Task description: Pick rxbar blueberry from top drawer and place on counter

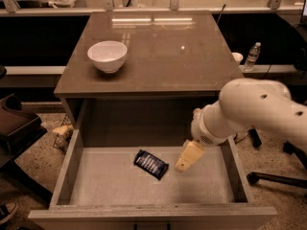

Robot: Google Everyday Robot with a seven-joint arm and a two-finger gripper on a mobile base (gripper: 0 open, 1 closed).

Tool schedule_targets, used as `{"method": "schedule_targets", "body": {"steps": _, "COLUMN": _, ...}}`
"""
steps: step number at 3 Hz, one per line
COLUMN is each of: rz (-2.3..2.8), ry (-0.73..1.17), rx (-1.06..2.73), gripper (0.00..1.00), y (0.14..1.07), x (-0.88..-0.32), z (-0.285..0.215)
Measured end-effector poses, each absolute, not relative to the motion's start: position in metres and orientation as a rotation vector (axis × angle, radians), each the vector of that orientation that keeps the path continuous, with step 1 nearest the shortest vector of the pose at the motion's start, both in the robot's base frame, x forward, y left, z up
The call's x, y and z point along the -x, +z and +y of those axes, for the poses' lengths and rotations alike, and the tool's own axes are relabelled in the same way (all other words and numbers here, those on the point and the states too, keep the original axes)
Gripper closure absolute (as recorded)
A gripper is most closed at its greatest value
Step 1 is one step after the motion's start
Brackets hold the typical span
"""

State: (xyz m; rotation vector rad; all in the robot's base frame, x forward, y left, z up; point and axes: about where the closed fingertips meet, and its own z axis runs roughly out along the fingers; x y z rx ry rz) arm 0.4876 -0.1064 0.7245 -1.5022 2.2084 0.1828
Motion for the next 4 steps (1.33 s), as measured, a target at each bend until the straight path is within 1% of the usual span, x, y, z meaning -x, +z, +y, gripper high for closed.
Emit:
{"method": "schedule_targets", "body": {"steps": 1, "rz": 2.212, "ry": 0.292, "rx": 1.431, "gripper": 0.0, "y": 0.673, "x": -0.483, "z": -0.071}}
{"method": "schedule_targets", "body": {"steps": 4, "rz": 2.276, "ry": 0.241, "rx": 1.461, "gripper": 0.0, "y": 0.634, "x": -0.483, "z": -0.041}}
